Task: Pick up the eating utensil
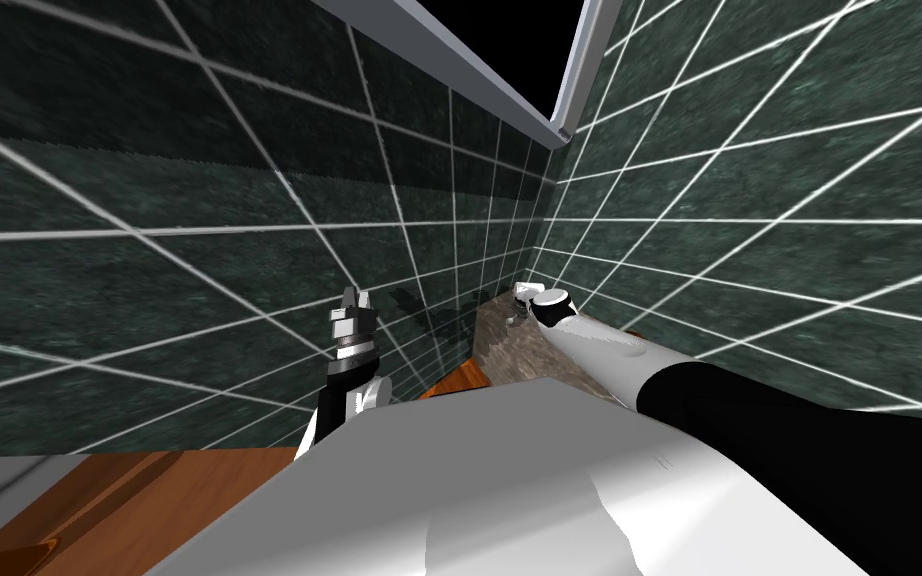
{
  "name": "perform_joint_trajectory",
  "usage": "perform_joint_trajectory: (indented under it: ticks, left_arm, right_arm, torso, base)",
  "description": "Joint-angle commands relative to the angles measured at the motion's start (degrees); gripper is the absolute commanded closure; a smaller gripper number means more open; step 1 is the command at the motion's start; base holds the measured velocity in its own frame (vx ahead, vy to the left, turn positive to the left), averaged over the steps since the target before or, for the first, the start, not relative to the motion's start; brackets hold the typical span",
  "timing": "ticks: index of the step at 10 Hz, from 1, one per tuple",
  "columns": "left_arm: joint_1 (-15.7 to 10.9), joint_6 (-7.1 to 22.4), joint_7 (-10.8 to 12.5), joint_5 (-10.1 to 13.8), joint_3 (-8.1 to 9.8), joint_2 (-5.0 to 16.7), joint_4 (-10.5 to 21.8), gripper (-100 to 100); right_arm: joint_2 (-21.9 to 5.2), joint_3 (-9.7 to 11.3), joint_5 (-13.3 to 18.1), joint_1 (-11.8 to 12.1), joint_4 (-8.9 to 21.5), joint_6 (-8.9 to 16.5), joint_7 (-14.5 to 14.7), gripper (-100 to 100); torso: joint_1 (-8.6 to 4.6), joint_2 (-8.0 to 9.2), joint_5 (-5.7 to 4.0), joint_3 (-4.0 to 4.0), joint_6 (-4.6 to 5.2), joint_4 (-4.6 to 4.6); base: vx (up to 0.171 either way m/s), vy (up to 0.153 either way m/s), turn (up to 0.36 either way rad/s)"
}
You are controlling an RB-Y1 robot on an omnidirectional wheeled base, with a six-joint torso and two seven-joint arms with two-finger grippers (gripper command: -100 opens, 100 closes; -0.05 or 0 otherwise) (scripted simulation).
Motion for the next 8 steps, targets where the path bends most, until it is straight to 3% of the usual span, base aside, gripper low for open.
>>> perform_joint_trajectory:
  ticks: [1, 2, 5, 6, 8]
  left_arm:
    - [0.0, 0.0, 0.0, 0.0, 0.0, 0.0, 0.0, 0]
    - [0.0, 0.0, 0.0, 0.0, 0.0, 0.0, 0.0, 0]
    - [0.0, 0.0, 0.0, 0.0, 0.0, 0.0, 0.0, 0]
    - [0.0, 0.0, 0.0, 0.0, 0.0, 0.0, 0.0, 0]
    - [0.0, 0.0, 0.0, 0.0, 0.01, 0.0, 0.0, 0]
  right_arm:
    - [0.0, 0.0, 0.0, 0.0, 0.0, 0.0, 0.0, 0]
    - [1.7, 0.8, 0.2, -1.0, -0.9, -0.8, -0.9, 100]
    - [2.6, 1.2, 0.4, -1.6, -1.2, -1.2, -1.3, 100]
    - [5.4, 2.5, 0.8, -3.2, -2.1, -2.4, -2.5, 100]
    - [8.2, 3.8, 1.2, -4.9, -2.9, -3.6, -3.7, 100]
  torso:
    - [0.0, 0.0, 0.0, 0.0, 0.0, 0.0]
    - [-0.01, 0.0, -0.01, 0.0, 0.0, -0.01]
    - [-0.14, 0.02, -0.03, 0.02, 0.02, 0.01]
    - [-0.08, 0.03, -0.03, 0.01, 0.01, 0.0]
    - [-0.17, 0.06, -0.03, 0.04, 0.03, 0.02]
  base:
    - [0.0, 0.0, 0.0]
    - [0.0, -0.034, -0.163]
    - [-0.004, -0.032, -0.039]
    - [-0.01, -0.043, -0.208]
    - [-0.01, -0.063, -0.153]
